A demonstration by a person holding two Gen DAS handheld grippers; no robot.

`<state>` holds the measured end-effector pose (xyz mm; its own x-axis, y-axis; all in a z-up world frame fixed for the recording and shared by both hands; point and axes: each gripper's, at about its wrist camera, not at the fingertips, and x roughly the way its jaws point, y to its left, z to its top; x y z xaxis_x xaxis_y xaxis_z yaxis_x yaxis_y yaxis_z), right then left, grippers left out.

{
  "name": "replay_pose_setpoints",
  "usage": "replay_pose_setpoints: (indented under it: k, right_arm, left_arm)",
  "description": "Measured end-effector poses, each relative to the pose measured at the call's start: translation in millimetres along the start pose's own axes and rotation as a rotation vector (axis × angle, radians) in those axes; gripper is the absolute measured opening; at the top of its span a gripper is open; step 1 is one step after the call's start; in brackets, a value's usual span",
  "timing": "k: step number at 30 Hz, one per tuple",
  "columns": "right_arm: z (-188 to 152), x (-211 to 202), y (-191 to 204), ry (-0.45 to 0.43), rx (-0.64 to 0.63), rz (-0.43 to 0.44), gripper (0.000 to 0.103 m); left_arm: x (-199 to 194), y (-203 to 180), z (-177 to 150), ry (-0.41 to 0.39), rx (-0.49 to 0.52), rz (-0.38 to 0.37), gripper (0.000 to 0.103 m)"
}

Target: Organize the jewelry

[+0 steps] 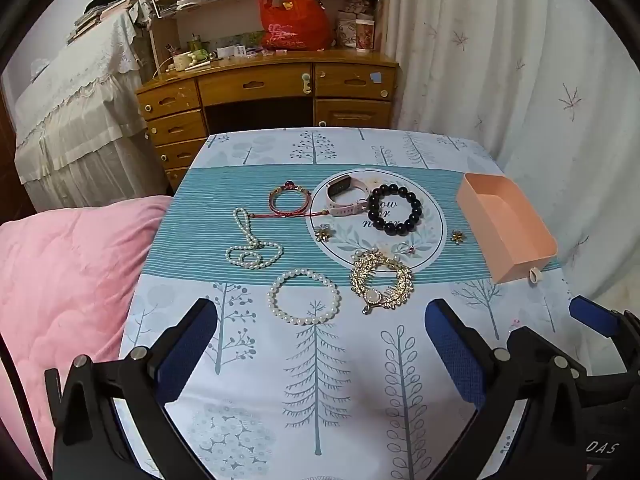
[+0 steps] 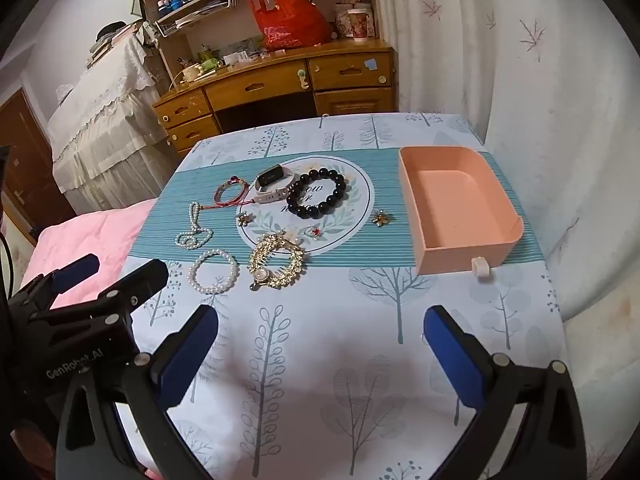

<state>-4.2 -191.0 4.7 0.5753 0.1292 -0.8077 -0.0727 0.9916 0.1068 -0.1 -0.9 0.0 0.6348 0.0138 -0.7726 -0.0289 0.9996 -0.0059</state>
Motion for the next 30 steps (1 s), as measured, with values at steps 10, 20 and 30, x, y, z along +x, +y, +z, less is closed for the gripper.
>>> replay_pose_setpoints:
  k: [10,20,30]
  right_arm:
    - [-3.5,0.5,0.0,-0.002,0.002,-0.006,0.103]
    - [-4.0,-1.7,0.1,-0.002,0.001,-0.010,0.103]
    - [-7.2,-0.9,1.6,-0.005,-0.003,-0.009,0.103]
  left_arm:
    - [-2.4,1.1,-1.3,0.003,-0.015,-0.023,0.102]
    - [-3.0,0.9,-3.0,-0.002,-0.018,-0.029,0.102]
    - [-7.3,2.2,-2.1,-0.009,-0.018,-0.022,0.102]
